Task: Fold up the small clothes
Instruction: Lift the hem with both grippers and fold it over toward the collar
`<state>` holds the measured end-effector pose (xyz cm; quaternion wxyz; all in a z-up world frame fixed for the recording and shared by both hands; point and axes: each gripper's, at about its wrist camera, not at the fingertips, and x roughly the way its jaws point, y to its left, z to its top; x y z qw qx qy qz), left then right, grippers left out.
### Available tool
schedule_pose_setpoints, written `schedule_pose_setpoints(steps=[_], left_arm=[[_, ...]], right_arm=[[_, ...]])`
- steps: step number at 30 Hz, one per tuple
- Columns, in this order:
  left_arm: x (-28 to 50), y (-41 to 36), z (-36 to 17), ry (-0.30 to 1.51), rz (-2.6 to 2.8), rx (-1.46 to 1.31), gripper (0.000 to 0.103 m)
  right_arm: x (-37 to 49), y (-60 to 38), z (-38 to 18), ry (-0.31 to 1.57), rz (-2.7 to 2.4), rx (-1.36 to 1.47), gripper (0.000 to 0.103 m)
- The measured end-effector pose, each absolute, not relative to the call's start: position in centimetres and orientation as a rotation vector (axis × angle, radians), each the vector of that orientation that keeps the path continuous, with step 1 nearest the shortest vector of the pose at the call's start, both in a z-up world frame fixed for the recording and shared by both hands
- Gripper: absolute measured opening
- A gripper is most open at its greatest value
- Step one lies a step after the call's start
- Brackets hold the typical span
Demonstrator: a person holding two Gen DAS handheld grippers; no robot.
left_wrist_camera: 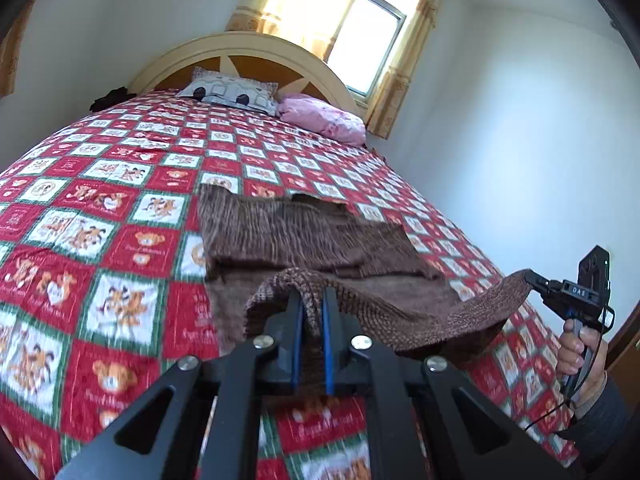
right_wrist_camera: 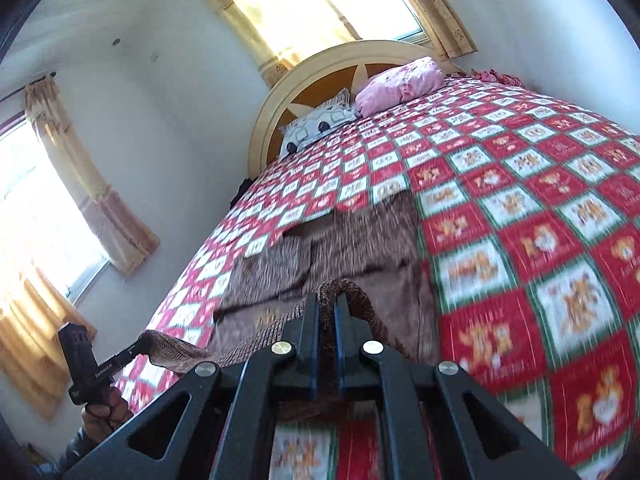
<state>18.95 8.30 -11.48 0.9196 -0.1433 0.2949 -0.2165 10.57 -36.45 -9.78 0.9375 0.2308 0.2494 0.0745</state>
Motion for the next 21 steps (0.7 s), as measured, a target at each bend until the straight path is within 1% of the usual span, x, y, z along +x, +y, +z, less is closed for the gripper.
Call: schedule_pose_setpoints(steps=[13, 21], left_arm=[[31.1, 8.2, -12.1, 0.669, -0.379, -0.331, 0.009], [37.9, 8.1, -14.1, 0.730, -0.340, -0.333, 0.009]], right_arm=[[24.1, -37.3, -8.3, 0.559, 0.094, 0.464, 0.005], [32.5, -38.6, -10.0, 0.638, 0.059, 0.461, 0.005]])
